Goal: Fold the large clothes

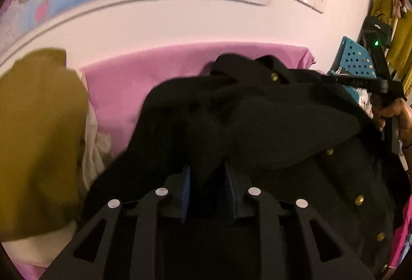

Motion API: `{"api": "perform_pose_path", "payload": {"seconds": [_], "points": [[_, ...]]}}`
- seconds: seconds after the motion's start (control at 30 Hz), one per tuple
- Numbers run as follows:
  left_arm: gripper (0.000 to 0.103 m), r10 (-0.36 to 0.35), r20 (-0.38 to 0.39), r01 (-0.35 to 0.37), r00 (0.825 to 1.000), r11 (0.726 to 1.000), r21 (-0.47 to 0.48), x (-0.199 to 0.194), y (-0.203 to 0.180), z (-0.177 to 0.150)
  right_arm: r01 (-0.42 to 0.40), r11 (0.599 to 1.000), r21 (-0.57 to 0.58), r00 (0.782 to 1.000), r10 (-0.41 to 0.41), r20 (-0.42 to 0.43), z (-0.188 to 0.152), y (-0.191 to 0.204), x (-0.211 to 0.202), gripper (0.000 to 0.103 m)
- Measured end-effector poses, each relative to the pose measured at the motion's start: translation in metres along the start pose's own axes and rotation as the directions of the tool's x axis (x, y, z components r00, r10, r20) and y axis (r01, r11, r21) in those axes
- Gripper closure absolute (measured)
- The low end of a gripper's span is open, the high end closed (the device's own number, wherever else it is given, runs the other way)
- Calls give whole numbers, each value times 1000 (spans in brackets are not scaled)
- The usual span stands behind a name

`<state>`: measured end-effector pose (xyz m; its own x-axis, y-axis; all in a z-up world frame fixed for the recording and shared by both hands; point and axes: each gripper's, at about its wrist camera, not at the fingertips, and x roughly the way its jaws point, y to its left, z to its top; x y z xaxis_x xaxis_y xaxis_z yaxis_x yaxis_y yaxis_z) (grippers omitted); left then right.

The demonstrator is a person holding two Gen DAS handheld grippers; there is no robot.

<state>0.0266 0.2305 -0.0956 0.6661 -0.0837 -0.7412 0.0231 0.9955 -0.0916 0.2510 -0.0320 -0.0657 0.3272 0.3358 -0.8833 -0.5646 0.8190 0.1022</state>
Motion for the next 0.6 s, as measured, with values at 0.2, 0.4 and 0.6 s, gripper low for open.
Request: {"api": "perform_pose_path", "payload": {"seconds": [0.2, 0.4, 0.6], "points": [[46, 36, 72, -37, 997, 999, 7, -30, 4, 1, 27, 1000, 0, 996, -27, 90, -7, 10, -26, 56], [36, 75, 120, -71, 990, 997, -38, -67, 15, -10, -121, 967, -223, 985, 145, 90, -17, 89, -44, 57], [32, 176, 159, -168, 971, 984, -66, -116, 34, -30, -210, 910, -358, 977, 211, -36, -28, 153, -3, 57]]}}
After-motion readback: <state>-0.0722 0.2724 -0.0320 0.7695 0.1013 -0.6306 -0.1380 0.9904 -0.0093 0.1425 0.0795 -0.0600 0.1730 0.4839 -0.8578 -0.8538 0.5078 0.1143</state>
